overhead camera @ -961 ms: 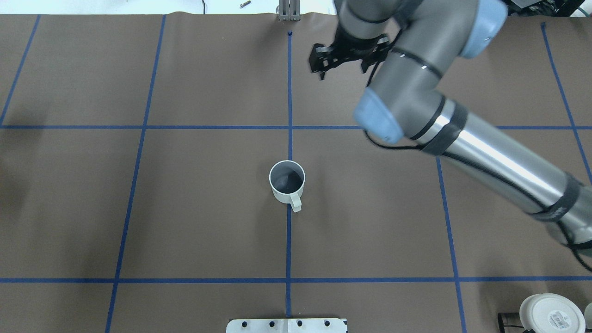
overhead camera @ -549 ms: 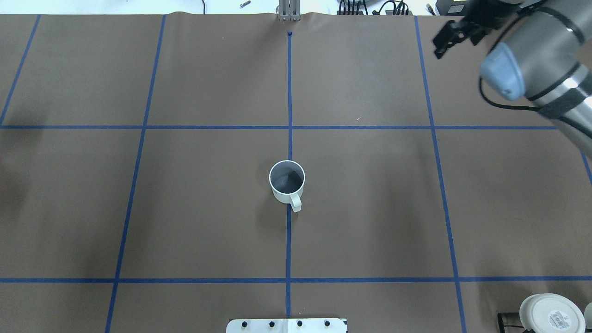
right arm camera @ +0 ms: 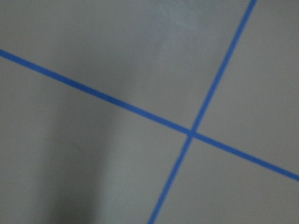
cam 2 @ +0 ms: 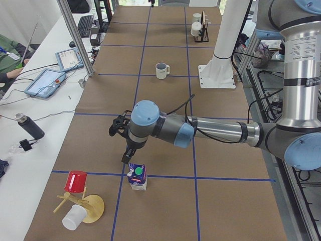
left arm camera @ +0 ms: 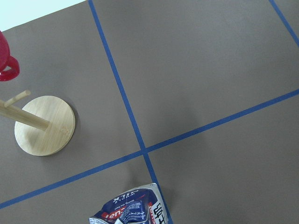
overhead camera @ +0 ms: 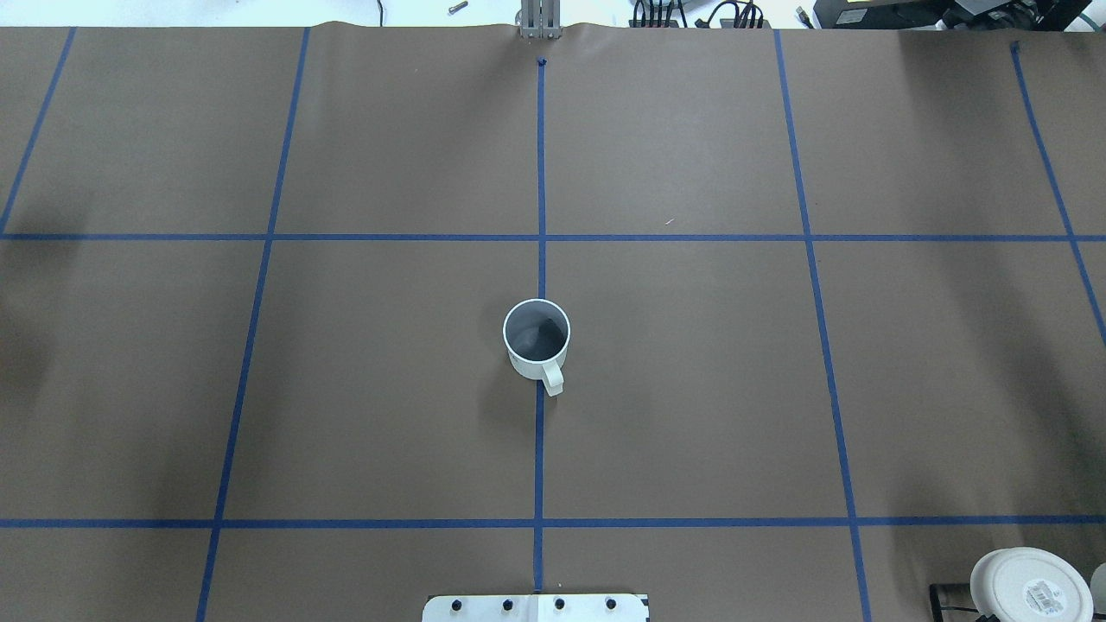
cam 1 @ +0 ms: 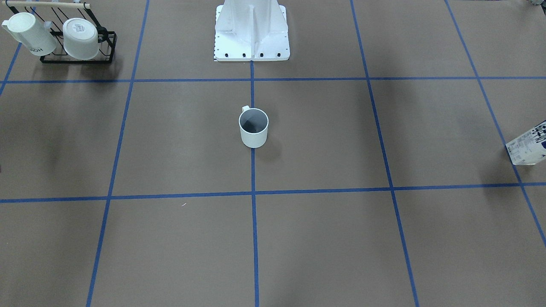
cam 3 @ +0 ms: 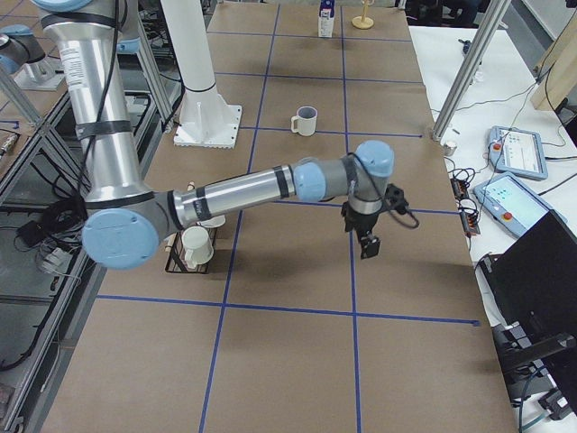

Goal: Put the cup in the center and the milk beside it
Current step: 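Grasp the blue milk carton with the left gripper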

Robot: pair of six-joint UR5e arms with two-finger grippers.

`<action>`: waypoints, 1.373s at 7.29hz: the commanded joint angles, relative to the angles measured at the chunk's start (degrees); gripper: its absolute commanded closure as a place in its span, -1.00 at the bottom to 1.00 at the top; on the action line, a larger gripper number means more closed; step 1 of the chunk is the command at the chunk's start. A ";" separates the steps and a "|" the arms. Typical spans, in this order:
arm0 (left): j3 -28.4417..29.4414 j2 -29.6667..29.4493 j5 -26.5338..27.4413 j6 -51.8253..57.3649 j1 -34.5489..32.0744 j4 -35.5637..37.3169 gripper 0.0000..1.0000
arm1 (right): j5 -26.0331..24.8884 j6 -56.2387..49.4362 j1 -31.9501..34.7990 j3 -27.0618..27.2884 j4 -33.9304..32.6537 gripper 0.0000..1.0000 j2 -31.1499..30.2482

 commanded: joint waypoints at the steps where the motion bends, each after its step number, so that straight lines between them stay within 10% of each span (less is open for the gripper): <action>1: 2.04 0.17 -0.02 0.25 0.00 -0.21 -0.98 | -2.31 -2.48 5.56 -0.16 1.02 -1.00 -6.26; 10: 16.21 -1.33 0.33 -13.09 4.22 -13.66 -0.97 | 0.60 -2.66 5.57 -2.54 1.19 -1.00 -6.17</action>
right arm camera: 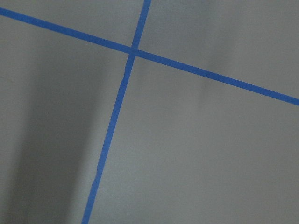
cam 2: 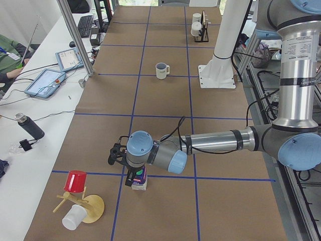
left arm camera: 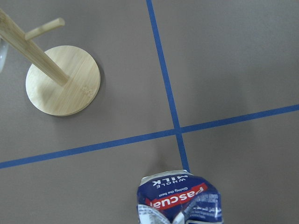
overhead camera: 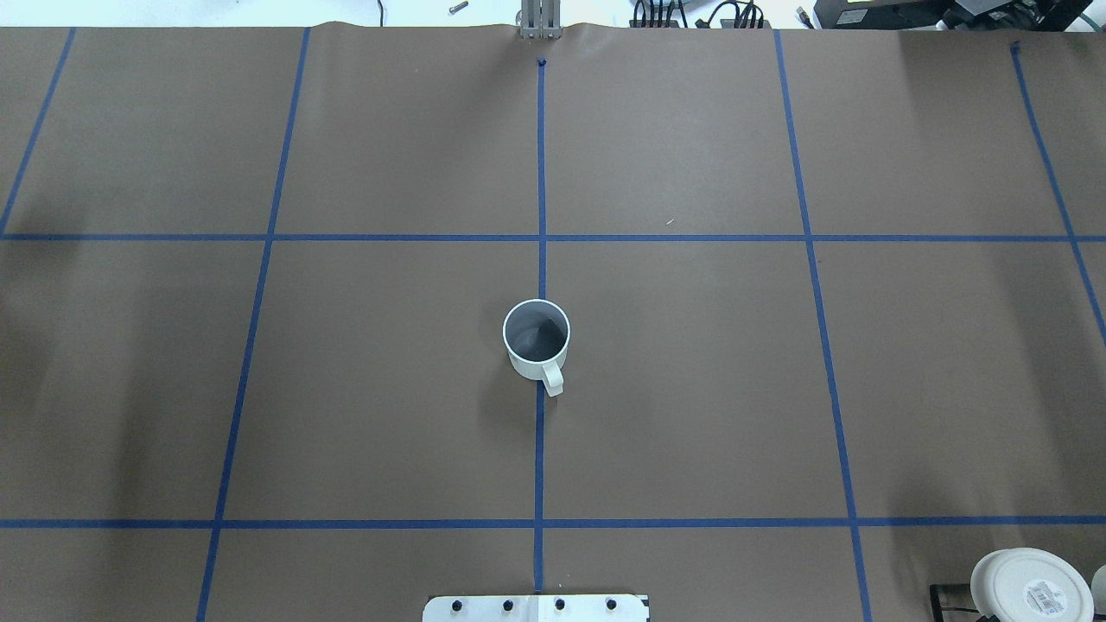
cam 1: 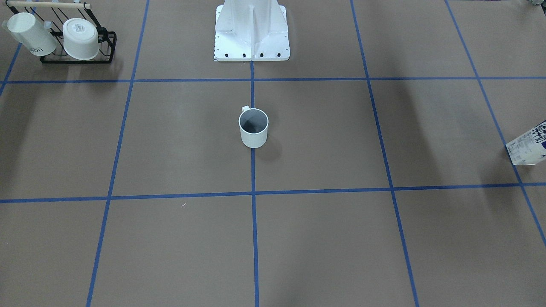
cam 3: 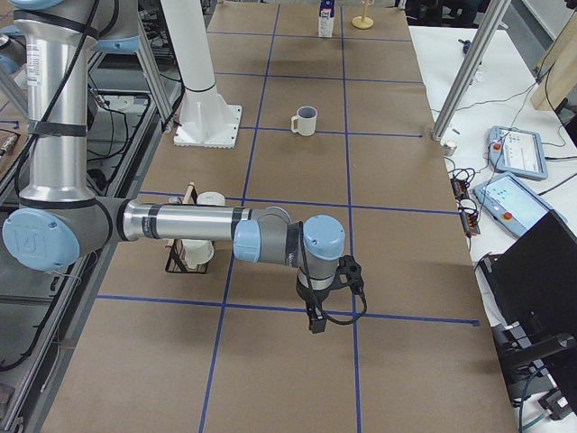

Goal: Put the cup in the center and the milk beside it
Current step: 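Grasp the blue milk carton with the left gripper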

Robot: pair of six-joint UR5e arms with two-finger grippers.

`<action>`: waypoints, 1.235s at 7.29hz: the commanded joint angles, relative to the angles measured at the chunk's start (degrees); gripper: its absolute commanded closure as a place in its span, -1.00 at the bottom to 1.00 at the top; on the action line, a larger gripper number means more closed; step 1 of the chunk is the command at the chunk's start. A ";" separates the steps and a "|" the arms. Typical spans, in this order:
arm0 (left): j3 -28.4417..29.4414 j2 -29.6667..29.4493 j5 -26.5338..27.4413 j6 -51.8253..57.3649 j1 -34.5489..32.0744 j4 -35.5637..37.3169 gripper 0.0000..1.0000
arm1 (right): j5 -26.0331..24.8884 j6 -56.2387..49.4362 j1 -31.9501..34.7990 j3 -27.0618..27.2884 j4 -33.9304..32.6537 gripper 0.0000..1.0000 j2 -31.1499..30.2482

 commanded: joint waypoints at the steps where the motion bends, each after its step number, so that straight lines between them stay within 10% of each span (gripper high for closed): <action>1: 1.54 0.20 0.09 -1.40 1.69 -2.25 -0.96 | 0.13 0.11 0.00 -0.11 0.01 -1.00 -0.31; 3: 4.01 0.29 0.09 -3.66 3.36 -6.99 -0.41 | 0.13 0.11 0.00 -0.11 0.01 -1.00 -0.31; 5: 4.02 0.73 0.09 -4.38 4.16 -8.24 0.85 | 0.04 0.20 0.00 -0.11 0.01 -1.00 -0.31; 9: -3.43 1.08 -7.68 -10.06 3.55 -5.62 1.00 | 0.13 0.20 0.00 -0.11 0.01 -1.00 -0.40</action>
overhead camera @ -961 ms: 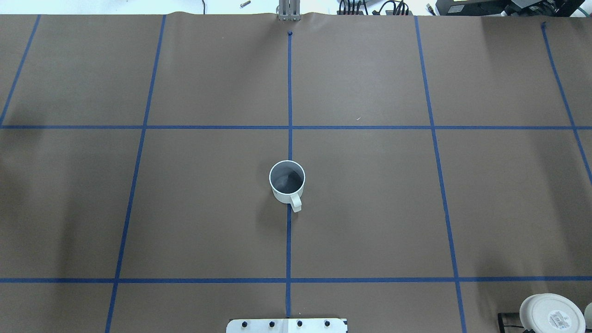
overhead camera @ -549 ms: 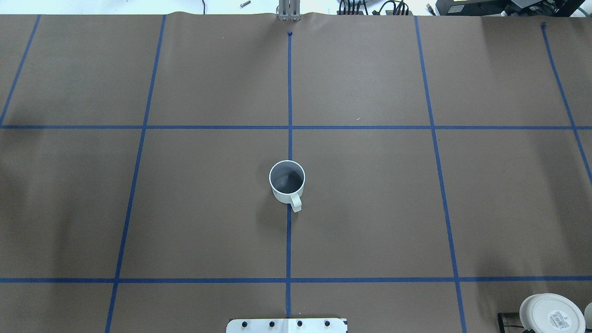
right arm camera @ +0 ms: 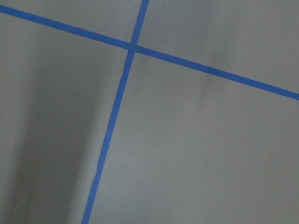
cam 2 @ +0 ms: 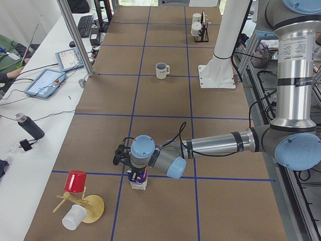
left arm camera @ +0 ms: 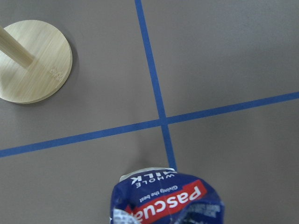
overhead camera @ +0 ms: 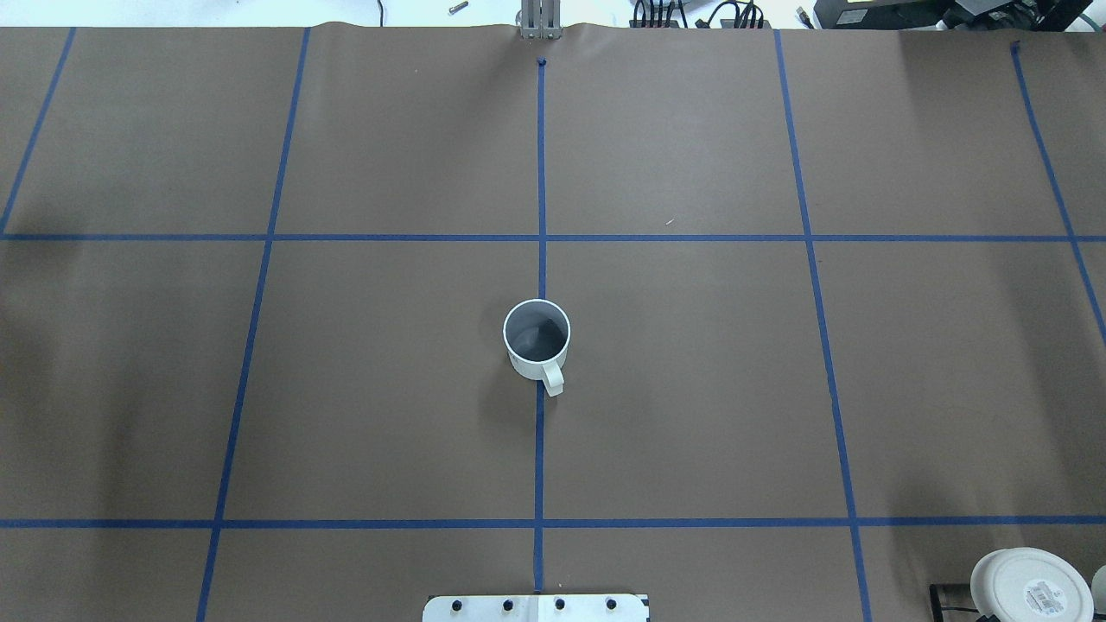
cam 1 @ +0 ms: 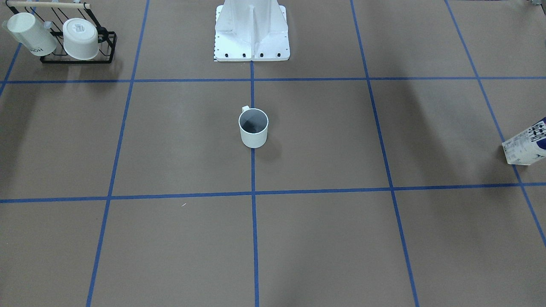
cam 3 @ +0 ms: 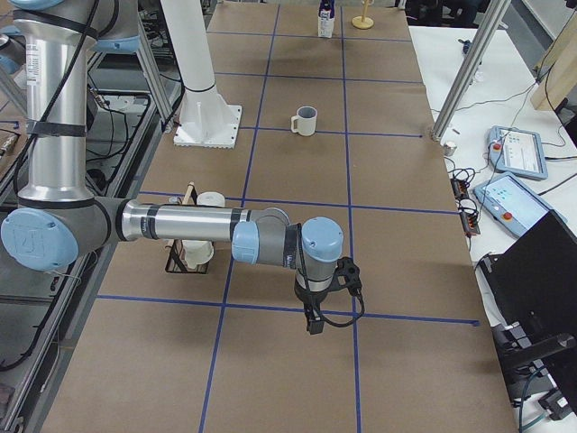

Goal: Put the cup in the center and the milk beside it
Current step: 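Carry the milk carton with the left gripper toward the mug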

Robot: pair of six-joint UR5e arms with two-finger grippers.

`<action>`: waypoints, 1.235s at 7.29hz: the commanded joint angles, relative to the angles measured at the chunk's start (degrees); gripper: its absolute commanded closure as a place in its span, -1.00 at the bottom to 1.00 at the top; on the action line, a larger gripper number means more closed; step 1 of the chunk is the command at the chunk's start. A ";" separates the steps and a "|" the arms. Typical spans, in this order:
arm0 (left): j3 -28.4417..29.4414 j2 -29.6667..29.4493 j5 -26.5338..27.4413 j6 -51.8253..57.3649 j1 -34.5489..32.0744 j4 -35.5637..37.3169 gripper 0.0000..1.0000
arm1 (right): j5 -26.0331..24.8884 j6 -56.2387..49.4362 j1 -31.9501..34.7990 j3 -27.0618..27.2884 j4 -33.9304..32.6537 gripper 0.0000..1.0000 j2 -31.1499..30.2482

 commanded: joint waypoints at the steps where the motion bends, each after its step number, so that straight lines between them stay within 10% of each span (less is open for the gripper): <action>1: -8.22 1.98 -4.72 -9.68 -0.17 2.07 1.00 | 0.09 0.00 0.00 -0.04 0.00 -1.00 -0.06; 4: -21.58 1.30 -4.20 -34.43 7.52 1.99 1.00 | -0.09 -0.17 0.00 -0.74 0.00 -1.00 -0.15; 7: -28.57 -7.02 9.82 -59.17 27.46 3.73 1.00 | -0.08 -0.18 -0.09 -0.83 0.00 -1.00 -0.15; 9: -31.54 -19.90 14.94 -60.63 32.32 22.52 1.00 | 0.00 -0.18 0.00 -0.83 0.00 -1.00 -0.15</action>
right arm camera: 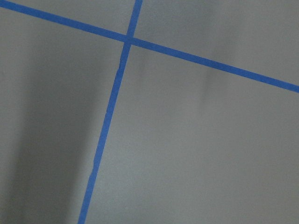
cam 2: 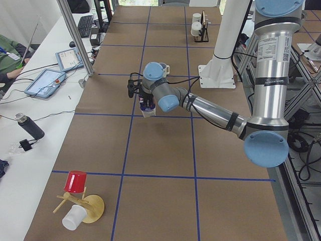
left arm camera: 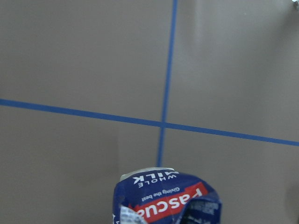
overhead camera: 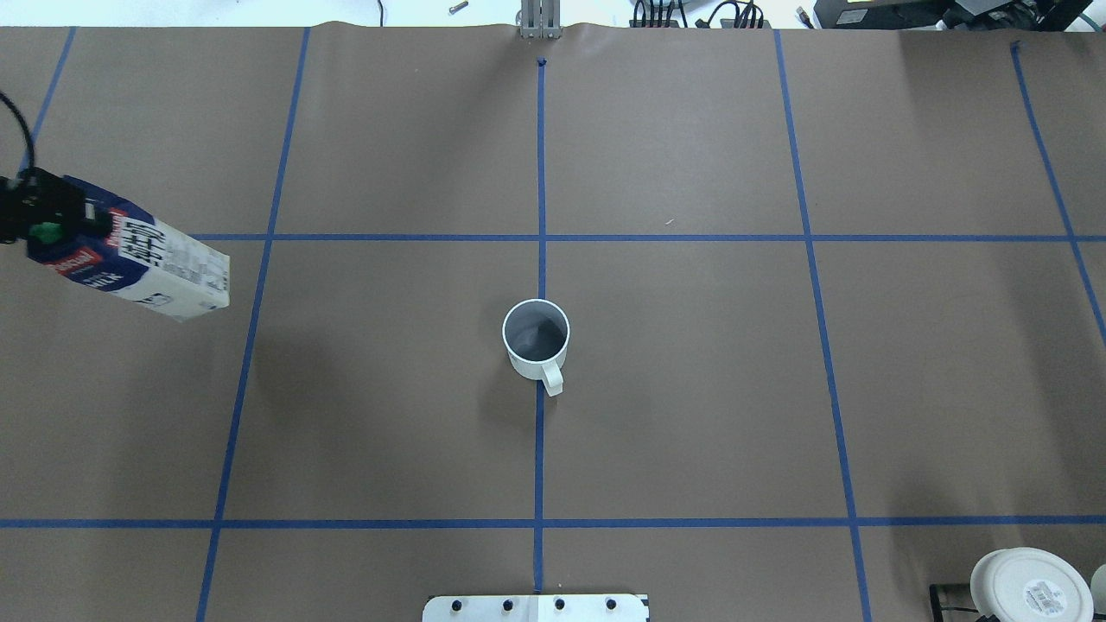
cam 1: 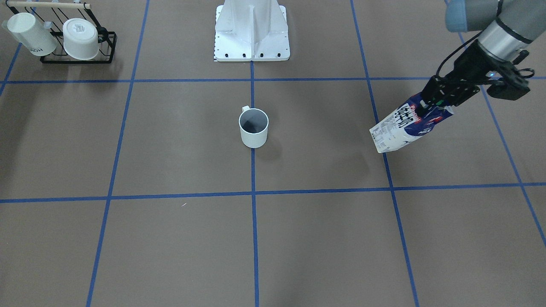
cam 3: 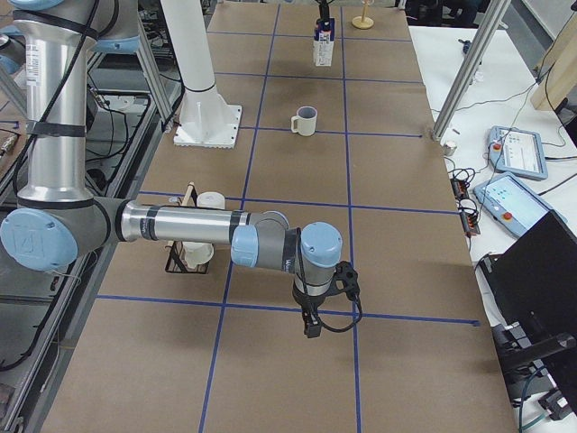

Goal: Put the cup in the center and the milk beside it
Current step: 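Carry the milk carton with the left gripper toward the mug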

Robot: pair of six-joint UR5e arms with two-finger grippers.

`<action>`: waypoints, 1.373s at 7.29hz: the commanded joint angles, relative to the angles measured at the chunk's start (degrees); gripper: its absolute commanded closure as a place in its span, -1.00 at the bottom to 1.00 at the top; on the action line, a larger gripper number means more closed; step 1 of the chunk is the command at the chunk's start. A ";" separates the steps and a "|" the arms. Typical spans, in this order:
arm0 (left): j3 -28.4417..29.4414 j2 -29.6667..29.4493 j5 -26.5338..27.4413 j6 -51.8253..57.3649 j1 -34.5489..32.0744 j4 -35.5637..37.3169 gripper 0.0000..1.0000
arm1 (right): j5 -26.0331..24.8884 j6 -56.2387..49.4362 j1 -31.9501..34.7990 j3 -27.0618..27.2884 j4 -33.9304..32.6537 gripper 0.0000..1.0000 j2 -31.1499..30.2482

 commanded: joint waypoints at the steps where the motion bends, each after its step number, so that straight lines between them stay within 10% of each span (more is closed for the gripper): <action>1: -2.38 -15.78 7.86 -3.15 8.03 21.54 1.00 | 0.06 0.00 0.03 0.00 0.00 -1.00 -0.17; 4: 2.86 -28.24 22.37 -5.10 21.58 31.49 1.00 | 0.33 0.00 0.02 0.00 0.00 -1.00 -0.17; 10: 4.82 -29.13 24.69 -5.18 26.43 31.05 1.00 | 0.33 0.00 -0.06 -0.09 0.00 -1.00 -0.17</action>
